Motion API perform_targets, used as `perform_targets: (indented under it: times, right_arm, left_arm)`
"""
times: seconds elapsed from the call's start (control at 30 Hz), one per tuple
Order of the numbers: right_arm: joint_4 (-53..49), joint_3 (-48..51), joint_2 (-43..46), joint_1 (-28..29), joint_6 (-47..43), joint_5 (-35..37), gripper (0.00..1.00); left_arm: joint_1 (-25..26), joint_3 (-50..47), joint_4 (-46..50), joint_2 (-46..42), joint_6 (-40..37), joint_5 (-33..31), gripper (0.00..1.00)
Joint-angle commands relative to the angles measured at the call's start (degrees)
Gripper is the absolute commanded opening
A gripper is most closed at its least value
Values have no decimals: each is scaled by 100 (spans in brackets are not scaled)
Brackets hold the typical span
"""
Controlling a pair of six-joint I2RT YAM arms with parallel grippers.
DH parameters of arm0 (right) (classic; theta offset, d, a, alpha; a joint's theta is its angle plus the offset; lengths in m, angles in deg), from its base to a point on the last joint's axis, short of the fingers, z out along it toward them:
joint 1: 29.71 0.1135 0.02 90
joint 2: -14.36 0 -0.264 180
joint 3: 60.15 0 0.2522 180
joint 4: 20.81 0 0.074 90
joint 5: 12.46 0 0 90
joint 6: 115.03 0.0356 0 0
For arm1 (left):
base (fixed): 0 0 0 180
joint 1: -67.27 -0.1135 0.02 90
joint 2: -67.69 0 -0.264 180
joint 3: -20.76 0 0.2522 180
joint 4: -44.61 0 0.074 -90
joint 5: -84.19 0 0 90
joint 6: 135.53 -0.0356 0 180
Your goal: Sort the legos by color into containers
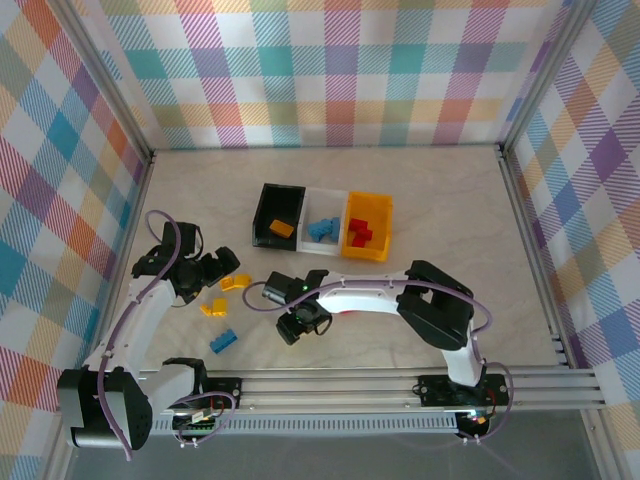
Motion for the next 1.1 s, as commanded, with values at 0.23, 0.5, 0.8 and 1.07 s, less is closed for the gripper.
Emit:
perform_targets:
  times: [0.23,0.5,0.8,1.07]
  right_arm:
    - [-69,-108,-88,4,-17,294,62]
    - [-153,110,123,133,124,371,60]
    - [-189,60,248,200,107,485,35]
    - [-465,-225,892,111,-119,719,35]
  left_arm:
    - [5,64,41,-79,-73,0,100]
    - [-4,29,1,-87,-55,27,100]
    - [-12,38,1,-85,-52,27,100]
    - [-13,14,-23,-70,-28,31,100]
